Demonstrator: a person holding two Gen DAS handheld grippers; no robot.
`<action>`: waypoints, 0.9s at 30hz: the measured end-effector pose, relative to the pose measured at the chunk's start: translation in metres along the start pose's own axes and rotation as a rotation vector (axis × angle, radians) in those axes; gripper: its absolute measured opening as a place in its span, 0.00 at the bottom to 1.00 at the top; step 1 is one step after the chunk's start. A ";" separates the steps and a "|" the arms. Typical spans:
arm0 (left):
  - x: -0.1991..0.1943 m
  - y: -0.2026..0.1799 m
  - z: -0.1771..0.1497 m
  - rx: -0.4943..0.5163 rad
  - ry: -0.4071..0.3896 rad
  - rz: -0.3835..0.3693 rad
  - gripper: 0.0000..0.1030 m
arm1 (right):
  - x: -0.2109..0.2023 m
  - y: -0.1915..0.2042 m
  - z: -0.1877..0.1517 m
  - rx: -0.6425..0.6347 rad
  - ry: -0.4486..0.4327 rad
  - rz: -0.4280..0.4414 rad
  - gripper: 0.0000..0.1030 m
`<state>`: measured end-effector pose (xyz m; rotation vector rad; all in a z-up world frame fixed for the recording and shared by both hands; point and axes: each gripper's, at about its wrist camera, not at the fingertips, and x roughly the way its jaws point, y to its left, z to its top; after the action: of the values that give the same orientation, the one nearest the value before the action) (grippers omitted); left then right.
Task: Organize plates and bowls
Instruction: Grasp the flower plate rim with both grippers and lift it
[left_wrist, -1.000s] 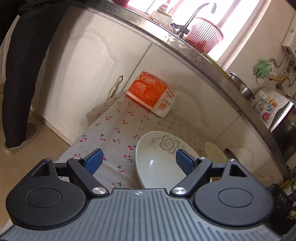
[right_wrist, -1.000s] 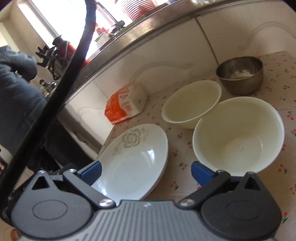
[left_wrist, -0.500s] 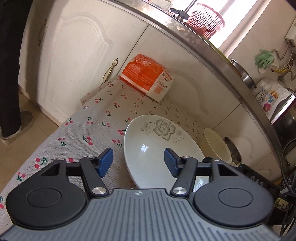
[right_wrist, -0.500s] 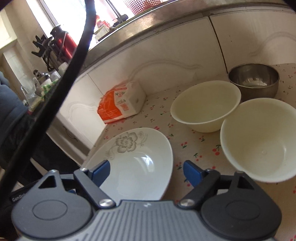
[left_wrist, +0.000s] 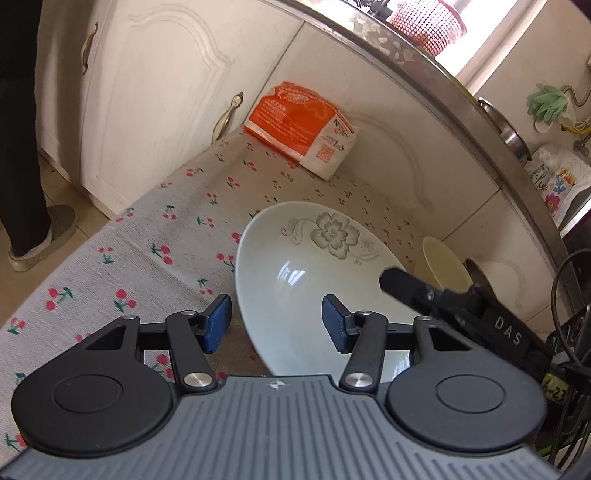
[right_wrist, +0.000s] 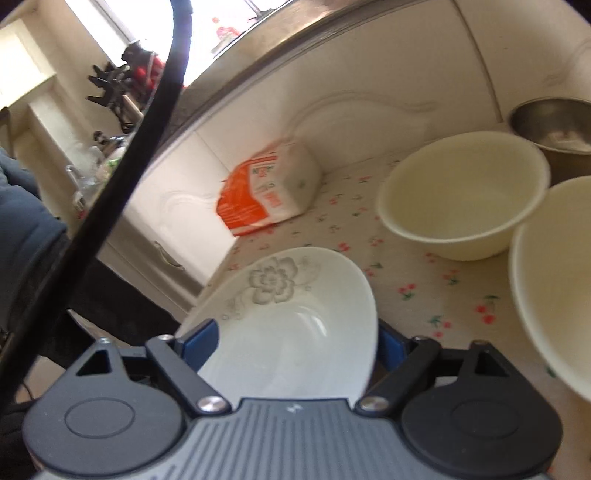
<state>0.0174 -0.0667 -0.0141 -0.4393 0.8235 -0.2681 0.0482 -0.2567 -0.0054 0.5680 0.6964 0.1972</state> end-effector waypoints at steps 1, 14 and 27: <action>0.000 -0.003 -0.001 0.007 -0.003 -0.003 0.61 | 0.001 0.000 0.001 -0.001 -0.003 0.004 0.89; -0.006 0.000 -0.003 -0.007 -0.051 0.023 0.52 | -0.010 0.015 -0.008 -0.084 -0.056 0.002 0.78; -0.021 0.005 -0.003 -0.056 -0.124 -0.044 0.46 | -0.014 0.026 -0.020 -0.197 -0.086 -0.055 0.37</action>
<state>0.0022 -0.0552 -0.0046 -0.5219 0.7019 -0.2559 0.0250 -0.2316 0.0049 0.3662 0.6005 0.1864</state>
